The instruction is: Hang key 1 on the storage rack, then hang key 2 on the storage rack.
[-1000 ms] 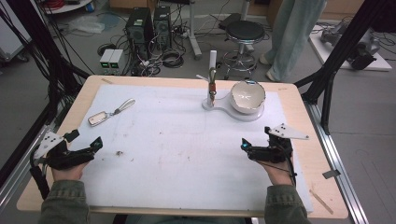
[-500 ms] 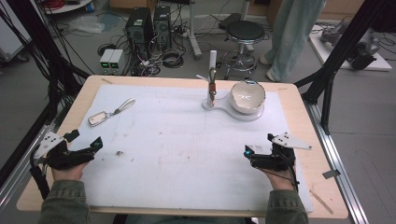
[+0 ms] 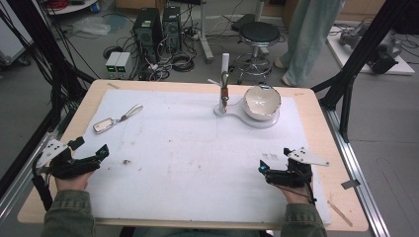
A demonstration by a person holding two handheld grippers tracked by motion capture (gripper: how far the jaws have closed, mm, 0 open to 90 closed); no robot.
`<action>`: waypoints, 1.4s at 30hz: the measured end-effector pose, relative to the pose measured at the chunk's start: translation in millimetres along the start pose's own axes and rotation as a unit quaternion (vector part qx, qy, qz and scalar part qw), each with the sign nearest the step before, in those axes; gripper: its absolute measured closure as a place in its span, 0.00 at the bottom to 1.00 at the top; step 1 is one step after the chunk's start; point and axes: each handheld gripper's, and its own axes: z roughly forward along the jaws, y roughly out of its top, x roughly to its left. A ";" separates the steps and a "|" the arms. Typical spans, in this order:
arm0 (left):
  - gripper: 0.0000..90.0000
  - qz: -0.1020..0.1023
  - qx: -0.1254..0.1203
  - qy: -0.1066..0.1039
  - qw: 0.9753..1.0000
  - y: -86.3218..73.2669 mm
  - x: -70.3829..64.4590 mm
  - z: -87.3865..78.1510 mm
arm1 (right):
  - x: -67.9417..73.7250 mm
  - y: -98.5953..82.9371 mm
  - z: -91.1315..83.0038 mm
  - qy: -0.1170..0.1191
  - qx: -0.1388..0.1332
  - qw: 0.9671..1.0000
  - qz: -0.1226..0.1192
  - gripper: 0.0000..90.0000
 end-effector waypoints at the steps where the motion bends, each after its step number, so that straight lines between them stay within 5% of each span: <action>1: 0.02 0.000 0.002 0.000 1.000 0.1 0.1 0.3 | 0.3 -1.0 -0.5 -0.002 -0.001 1.000 0.000 0.01; 20: 0.02 0.048 0.043 0.013 0.998 22.5 -9.7 23.3 | 2.3 -5.9 -7.8 -0.006 -0.008 1.000 -0.005 0.01; 26: 0.02 0.043 0.062 0.005 0.997 24.0 -7.2 33.6 | 1.9 -5.5 -8.5 -0.009 -0.007 1.000 -0.004 0.01; 42: 0.02 0.071 0.128 -0.009 0.989 48.5 0.5 60.6 | 1.7 -5.7 -6.8 -0.008 -0.006 1.000 -0.010 0.01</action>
